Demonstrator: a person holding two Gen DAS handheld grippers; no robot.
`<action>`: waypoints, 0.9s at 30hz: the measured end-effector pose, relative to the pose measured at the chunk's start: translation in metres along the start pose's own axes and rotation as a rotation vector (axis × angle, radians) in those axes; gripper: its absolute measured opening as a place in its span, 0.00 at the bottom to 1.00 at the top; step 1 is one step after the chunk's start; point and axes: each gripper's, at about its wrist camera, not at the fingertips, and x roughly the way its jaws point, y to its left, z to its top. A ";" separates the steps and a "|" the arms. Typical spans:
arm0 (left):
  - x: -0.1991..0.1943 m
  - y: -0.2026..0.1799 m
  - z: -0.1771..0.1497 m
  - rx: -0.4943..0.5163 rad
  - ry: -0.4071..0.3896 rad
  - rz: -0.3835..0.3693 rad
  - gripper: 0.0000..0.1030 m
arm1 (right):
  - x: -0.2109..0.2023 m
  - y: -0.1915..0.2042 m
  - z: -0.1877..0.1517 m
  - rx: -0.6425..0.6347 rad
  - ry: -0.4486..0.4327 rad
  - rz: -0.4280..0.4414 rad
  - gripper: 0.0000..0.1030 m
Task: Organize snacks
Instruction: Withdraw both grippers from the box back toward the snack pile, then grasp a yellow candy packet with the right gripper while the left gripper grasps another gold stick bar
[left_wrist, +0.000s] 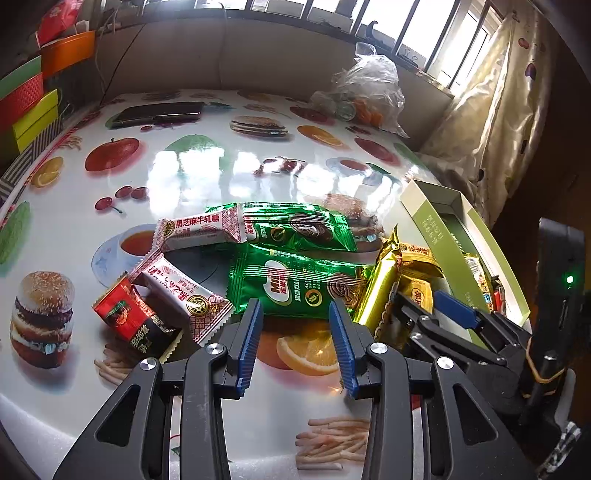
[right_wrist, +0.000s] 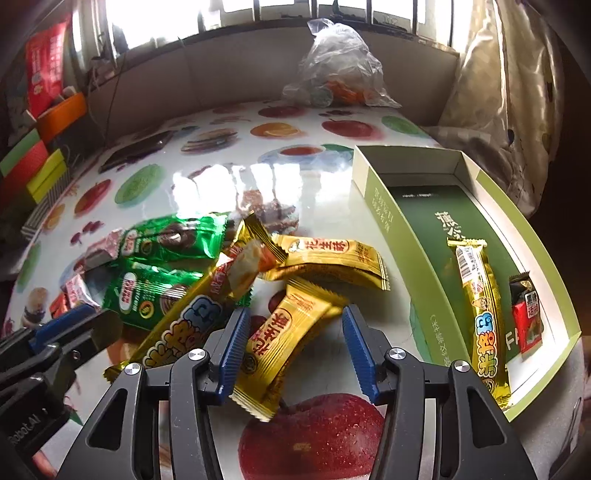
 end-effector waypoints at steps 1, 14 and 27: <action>0.000 0.000 0.000 0.002 -0.001 -0.003 0.38 | 0.003 -0.001 -0.002 0.003 0.012 -0.002 0.50; 0.004 -0.008 0.001 0.021 0.016 -0.022 0.38 | -0.004 -0.015 -0.010 0.028 -0.008 -0.028 0.42; 0.008 -0.027 0.001 0.059 0.048 -0.070 0.37 | -0.023 -0.029 -0.014 0.057 -0.062 0.067 0.22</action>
